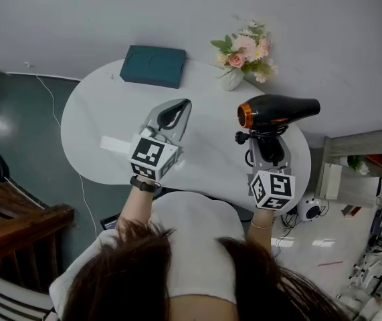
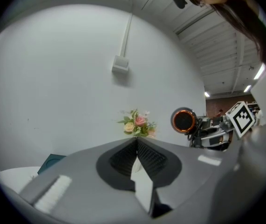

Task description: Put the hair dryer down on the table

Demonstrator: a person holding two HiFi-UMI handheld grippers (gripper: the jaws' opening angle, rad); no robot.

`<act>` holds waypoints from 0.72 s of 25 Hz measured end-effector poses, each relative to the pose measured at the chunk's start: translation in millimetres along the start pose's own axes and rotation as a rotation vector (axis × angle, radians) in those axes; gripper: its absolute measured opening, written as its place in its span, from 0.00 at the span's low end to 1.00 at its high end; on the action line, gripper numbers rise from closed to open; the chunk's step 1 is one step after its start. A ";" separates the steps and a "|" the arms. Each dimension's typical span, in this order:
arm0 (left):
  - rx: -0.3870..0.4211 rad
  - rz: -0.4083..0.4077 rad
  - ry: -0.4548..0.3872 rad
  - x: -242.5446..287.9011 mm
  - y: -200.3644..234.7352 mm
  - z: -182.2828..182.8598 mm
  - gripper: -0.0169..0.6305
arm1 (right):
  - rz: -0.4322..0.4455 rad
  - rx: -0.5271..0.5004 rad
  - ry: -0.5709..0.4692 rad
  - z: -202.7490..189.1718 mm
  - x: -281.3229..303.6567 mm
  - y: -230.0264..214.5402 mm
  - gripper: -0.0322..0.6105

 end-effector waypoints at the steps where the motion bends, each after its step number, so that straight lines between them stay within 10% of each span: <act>1: -0.001 -0.006 -0.002 -0.7 0.6 0.3 0.12 | -0.003 -0.002 -0.003 1.9 -0.5 2.1 0.38; 18: -0.016 -0.037 0.002 -10.3 10.3 -10.2 0.12 | 0.045 -0.039 0.048 -6.5 9.8 41.1 0.38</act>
Point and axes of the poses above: the fingertips, and each gripper's own axes: x forward along the fingers, y to its left, z out of its top, the point moved 2 cm from there along -x, backward along the fingers, and after that the axes turned 1 degree about y, right-handed, at the moved point
